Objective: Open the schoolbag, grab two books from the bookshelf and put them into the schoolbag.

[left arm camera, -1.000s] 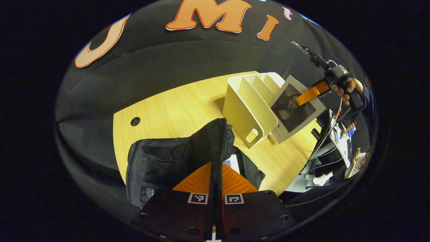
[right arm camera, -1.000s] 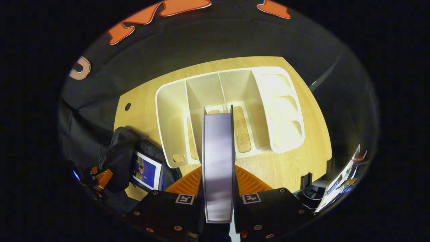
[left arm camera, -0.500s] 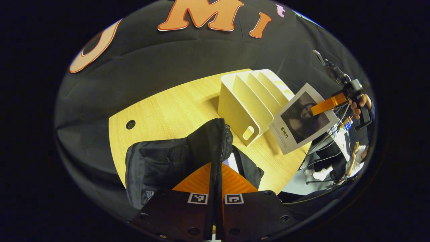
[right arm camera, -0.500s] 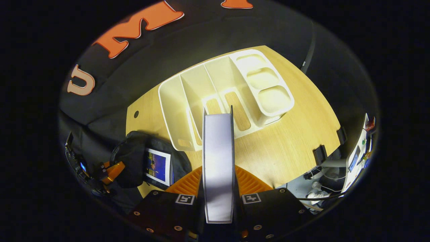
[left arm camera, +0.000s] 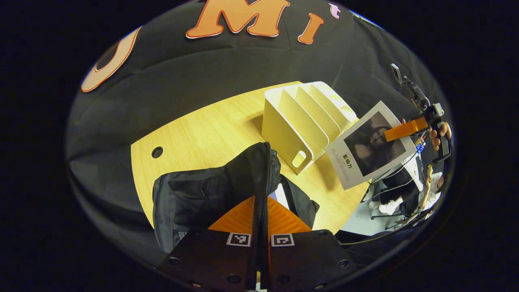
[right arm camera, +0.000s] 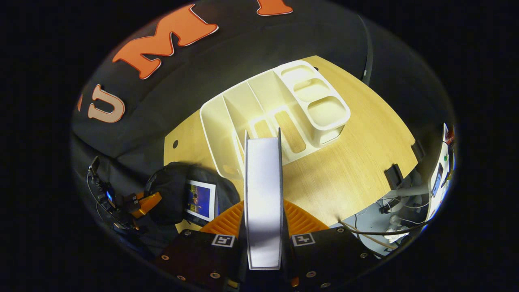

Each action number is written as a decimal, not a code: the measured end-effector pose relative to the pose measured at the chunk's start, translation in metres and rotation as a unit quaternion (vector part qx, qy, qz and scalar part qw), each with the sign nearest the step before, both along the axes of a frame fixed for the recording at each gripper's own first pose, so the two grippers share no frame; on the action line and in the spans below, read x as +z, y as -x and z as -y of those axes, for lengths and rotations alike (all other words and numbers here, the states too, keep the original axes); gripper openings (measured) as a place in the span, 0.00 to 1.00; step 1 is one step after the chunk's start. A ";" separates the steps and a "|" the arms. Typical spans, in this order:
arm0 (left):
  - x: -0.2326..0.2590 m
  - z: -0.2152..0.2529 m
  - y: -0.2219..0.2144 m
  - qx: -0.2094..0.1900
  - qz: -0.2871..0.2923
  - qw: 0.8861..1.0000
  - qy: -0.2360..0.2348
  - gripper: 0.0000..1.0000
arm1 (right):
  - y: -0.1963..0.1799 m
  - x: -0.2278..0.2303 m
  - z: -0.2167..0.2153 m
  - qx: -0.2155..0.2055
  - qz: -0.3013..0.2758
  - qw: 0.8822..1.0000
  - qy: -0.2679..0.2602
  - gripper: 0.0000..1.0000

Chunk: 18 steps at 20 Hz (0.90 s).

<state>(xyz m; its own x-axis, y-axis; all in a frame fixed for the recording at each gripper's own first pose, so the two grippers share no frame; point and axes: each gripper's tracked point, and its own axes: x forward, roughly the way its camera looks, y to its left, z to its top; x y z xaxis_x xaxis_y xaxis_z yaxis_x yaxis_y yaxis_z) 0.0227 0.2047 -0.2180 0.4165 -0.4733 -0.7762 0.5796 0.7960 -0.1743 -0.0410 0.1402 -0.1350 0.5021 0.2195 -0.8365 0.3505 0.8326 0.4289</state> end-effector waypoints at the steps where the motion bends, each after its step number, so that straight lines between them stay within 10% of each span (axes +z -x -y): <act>1: 0.000 -0.001 0.002 0.001 0.001 1.000 0.000 0.04 | 0.004 -0.001 -0.003 -0.001 0.003 1.000 -0.007 0.36; 18: 0.006 -0.002 0.002 0.007 0.007 1.000 -0.003 0.04 | 0.009 -0.002 -0.104 0.017 0.078 0.982 -0.170 0.35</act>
